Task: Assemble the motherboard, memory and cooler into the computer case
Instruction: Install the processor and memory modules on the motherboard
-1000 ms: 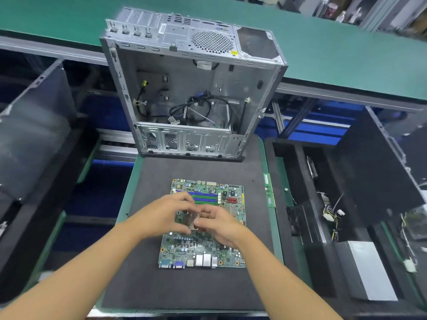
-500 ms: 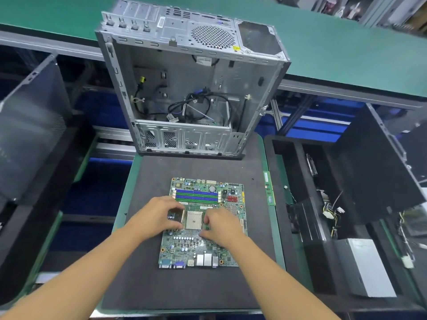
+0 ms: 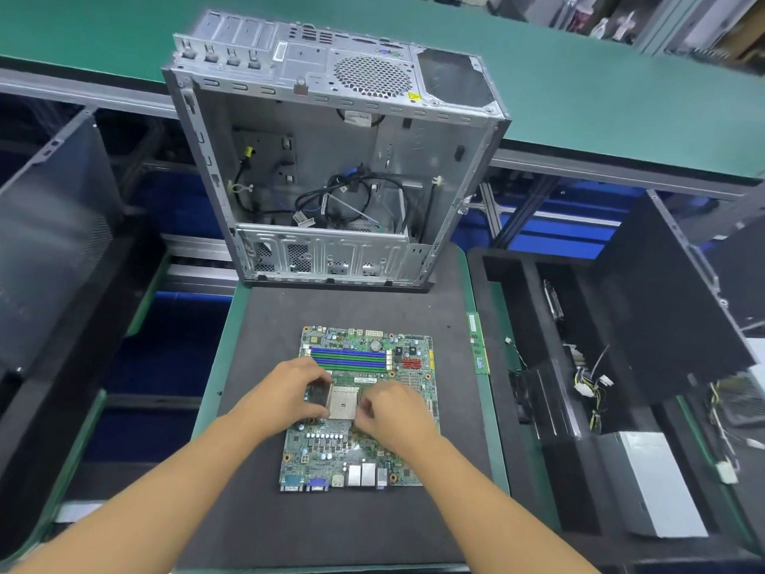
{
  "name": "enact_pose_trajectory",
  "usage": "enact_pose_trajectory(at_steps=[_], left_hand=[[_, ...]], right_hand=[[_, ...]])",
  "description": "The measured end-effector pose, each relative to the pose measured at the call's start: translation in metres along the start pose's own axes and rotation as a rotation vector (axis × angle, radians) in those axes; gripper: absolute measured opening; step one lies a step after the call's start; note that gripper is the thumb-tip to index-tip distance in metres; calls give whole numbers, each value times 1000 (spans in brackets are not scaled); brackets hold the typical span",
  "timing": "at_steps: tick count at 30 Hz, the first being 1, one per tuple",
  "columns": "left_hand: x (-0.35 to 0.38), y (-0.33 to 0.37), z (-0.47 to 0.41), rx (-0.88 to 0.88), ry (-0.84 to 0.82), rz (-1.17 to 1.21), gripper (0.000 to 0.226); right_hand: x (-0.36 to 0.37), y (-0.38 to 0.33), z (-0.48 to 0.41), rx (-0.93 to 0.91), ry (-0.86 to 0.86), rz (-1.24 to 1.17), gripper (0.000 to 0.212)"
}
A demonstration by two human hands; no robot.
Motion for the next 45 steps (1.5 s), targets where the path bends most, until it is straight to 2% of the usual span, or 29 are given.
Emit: enact_pose_trajectory(at_steps=[5, 11, 20, 26, 45], left_hand=[[3, 8, -7, 19, -38, -52, 53], [13, 19, -12, 39, -68, -126, 53], [29, 27, -12, 25, 38, -183, 56], [40, 30, -10, 61, 99, -293, 58], [44, 29, -6, 38, 120, -139, 55]], right_hand=[[-19, 4, -14, 80, 57, -122, 34], [-20, 0, -28, 169, 59, -105, 28], [-21, 12, -28, 205, 11, -189, 32], [-19, 12, -26, 196, 51, -201, 30], [-19, 12, -24, 171, 47, -201, 30]])
Point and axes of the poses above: each hand's wrist, its own z-axis away from the middle knuckle, its own x-axis out of the palm, y = z × x, the point moved 2 cm from there along -z, towards the middle knuckle, and after that the axes turned 8 degrees about -z, right-handed, at the moved point
